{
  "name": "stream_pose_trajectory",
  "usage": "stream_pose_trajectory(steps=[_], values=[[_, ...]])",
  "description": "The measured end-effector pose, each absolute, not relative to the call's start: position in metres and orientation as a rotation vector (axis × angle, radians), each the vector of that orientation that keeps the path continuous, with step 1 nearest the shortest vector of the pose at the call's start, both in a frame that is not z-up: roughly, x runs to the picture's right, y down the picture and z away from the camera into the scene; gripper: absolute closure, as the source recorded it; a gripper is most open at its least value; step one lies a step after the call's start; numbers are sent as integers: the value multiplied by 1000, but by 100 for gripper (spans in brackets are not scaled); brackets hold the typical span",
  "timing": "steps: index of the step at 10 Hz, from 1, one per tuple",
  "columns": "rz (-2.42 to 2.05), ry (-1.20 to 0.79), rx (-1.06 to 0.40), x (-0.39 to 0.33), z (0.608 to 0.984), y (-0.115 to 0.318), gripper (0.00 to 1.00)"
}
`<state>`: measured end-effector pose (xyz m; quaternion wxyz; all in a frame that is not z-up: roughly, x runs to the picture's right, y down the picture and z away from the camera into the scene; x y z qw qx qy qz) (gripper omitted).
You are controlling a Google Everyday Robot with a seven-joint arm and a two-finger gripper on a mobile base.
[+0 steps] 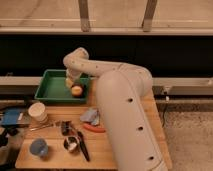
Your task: Place eraser in paper cup
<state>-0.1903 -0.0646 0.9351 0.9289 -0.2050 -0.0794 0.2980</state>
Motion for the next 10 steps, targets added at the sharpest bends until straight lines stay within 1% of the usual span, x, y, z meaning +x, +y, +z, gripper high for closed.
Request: stream_pose_trajectory(steps=[5, 10], values=[[572, -149, -475, -201, 969, -61, 34], [586, -156, -505, -200, 981, -58, 34]])
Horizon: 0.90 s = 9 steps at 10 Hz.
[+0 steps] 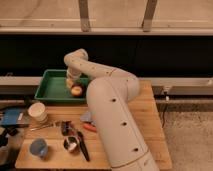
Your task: Place eraser in paper cup
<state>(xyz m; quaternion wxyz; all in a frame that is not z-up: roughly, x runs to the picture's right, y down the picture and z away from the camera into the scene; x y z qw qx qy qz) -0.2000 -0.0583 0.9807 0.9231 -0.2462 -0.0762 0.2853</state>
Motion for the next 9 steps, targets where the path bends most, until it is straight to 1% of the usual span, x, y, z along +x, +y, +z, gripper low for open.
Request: stream_pose_trajectory(steps=[9], values=[[620, -188, -586, -199, 1007, -42, 34]])
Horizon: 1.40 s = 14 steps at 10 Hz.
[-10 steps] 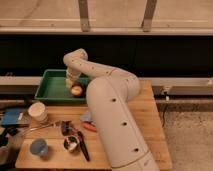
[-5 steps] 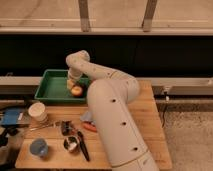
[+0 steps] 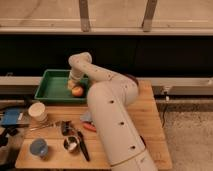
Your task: Place eraser in paper cup
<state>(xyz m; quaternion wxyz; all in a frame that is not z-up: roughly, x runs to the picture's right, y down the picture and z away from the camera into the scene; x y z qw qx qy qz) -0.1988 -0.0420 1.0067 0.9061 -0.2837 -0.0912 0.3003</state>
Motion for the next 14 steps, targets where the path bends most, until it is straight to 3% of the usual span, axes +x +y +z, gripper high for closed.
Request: stream_pose_trajectory(steps=[3, 4, 8, 10, 14], values=[[619, -191, -601, -200, 1015, -41, 35], [617, -194, -603, -201, 1016, -40, 40], [618, -222, -607, -202, 1013, -41, 83], [624, -228, -609, -200, 1010, -42, 98], [659, -258, -611, -200, 981, -66, 100]])
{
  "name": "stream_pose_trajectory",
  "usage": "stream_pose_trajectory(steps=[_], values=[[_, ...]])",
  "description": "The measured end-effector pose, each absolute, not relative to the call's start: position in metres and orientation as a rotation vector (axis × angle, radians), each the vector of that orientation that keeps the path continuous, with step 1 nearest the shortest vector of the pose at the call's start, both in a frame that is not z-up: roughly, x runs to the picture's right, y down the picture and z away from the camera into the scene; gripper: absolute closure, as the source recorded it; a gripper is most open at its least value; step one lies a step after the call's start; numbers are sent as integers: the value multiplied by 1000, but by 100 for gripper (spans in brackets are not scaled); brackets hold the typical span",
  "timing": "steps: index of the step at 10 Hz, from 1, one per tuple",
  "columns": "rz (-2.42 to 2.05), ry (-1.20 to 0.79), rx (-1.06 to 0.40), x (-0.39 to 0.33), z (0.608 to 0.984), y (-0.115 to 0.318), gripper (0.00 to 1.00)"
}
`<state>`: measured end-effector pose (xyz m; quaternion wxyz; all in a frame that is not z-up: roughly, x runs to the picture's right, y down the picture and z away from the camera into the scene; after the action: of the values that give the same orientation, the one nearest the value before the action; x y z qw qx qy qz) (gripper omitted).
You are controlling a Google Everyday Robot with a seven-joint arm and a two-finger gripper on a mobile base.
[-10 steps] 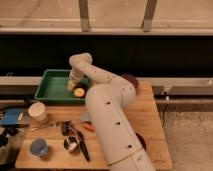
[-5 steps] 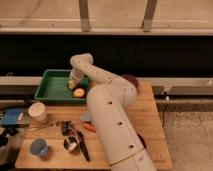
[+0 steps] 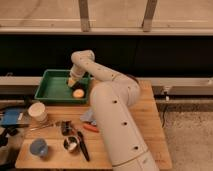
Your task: Place eraser in paper cup
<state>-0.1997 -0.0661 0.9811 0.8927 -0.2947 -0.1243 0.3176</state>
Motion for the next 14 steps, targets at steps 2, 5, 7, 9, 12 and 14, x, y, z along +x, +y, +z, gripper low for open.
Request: stream_pose_trajectory(steps=[2, 5, 7, 9, 12, 14], values=[[673, -297, -649, -206, 948, -87, 100], [677, -352, -715, -212, 901, -103, 100], [676, -394, -746, -217, 869, -98, 100], [665, -430, -761, -226, 840, -86, 100], [675, -493, -757, -247, 801, -65, 100], [668, -527, -752, -266, 780, -51, 100]])
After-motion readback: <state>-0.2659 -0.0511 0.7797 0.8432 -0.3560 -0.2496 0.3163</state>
